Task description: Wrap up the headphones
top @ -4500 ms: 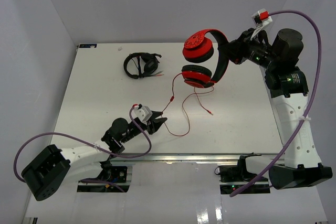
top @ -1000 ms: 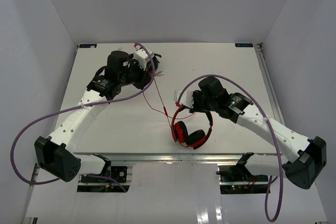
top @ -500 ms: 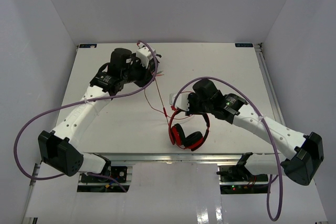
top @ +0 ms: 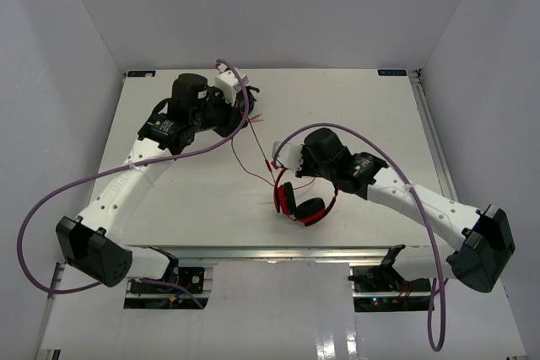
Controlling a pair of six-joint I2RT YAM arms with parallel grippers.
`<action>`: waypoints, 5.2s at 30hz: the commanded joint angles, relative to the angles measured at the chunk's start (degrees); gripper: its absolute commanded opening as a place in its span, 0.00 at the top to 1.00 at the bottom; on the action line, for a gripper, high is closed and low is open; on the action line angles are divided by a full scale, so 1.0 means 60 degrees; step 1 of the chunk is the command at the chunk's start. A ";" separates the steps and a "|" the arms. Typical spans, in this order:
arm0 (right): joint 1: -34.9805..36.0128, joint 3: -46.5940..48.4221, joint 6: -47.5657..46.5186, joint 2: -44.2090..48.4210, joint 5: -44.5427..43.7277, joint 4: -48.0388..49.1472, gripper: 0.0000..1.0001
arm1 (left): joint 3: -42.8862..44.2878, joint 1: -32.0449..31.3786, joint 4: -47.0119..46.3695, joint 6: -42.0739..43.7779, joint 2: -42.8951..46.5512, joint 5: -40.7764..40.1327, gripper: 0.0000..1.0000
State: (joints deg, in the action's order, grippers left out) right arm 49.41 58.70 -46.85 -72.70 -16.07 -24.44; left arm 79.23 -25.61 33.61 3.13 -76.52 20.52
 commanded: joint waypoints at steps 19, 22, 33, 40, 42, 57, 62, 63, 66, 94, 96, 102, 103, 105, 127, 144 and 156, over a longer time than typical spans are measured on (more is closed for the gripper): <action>-0.1521 0.1503 0.0758 -0.1382 -0.3209 0.1450 0.92 | 0.0753 -0.0023 0.0507 -0.1946 0.1067 0.2492 1.00; -0.1660 0.1896 0.1116 -0.1754 -0.3236 0.1451 0.92 | 0.0784 -0.0119 0.0350 -0.2492 0.0984 0.2960 1.00; -0.2402 0.3401 0.2785 -0.2719 -0.2354 0.0499 0.92 | 0.0602 -0.0568 -0.1110 -0.4692 0.0583 0.4567 1.00; -0.2730 0.3888 0.3988 -0.3060 -0.1290 -0.0055 0.92 | 0.0529 -0.1229 -0.2506 -0.6100 0.0111 0.4331 1.00; -0.2834 0.4035 0.4351 -0.3199 -0.0994 -0.0217 0.92 | 0.0468 -0.1385 -0.3001 -0.6523 -0.0079 0.4230 1.00; -0.4827 0.5089 0.7013 -0.3675 0.2535 -0.0975 0.92 | -0.0159 -0.3099 -0.5099 -0.7887 -0.1444 0.2540 1.00; -0.5148 0.5280 0.7595 -0.3622 0.3853 -0.1048 0.92 | -0.0440 -0.3522 -0.5230 -0.7516 -0.1784 0.1709 1.00; -0.5175 0.5307 0.7689 -0.3589 0.4048 -0.1062 0.92 | -0.0474 -0.3603 -0.5244 -0.7442 -0.1878 0.1520 1.00; -0.5282 0.5280 0.8079 -0.3450 0.4663 -0.1059 0.92 | -0.0603 -0.3815 -0.5289 -0.7126 -0.2169 0.1052 1.00; -0.7076 0.4874 0.9492 -0.2570 0.7588 -0.0813 0.92 | -0.3261 -0.5430 -0.6408 -0.4544 -0.1187 -0.3184 1.00; -0.7121 0.4823 0.9578 -0.2519 0.7757 -0.0763 0.92 | -0.3572 -0.5430 -0.6652 -0.4449 -0.0977 -0.3258 1.00; -0.7315 0.4596 0.9760 -0.2406 0.8266 -0.0608 0.92 | -0.4198 -0.5430 -0.7232 -0.4139 -0.0652 -0.3274 1.00; -0.7336 0.4559 0.9790 -0.2382 0.8358 -0.0581 0.92 | -0.4277 -0.5430 -0.7308 -0.4087 -0.0625 -0.3415 1.00; -0.7371 0.4484 0.9865 -0.2337 0.8529 -0.0525 0.92 | -0.4388 -0.5430 -0.7386 -0.4036 -0.0600 -0.3596 1.00; -0.7638 0.3669 0.9401 -0.1604 1.1534 0.0252 0.92 | -0.5148 -0.5211 -0.6995 -0.1921 0.0112 -0.3753 1.00; -0.7608 0.3129 0.7863 -0.0730 1.2359 -0.0129 0.92 | -0.5251 -0.3122 -0.5085 -0.0239 0.1086 -0.2516 1.00; -0.6619 0.3245 0.6064 -0.0215 1.0955 -0.1138 0.92 | -0.4621 -0.2847 -0.4604 0.0244 0.0438 -0.1899 1.00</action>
State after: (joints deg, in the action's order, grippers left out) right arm 6.95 77.08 -5.55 -77.18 51.32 -28.94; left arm 48.42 -43.30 3.74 2.62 -72.56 6.13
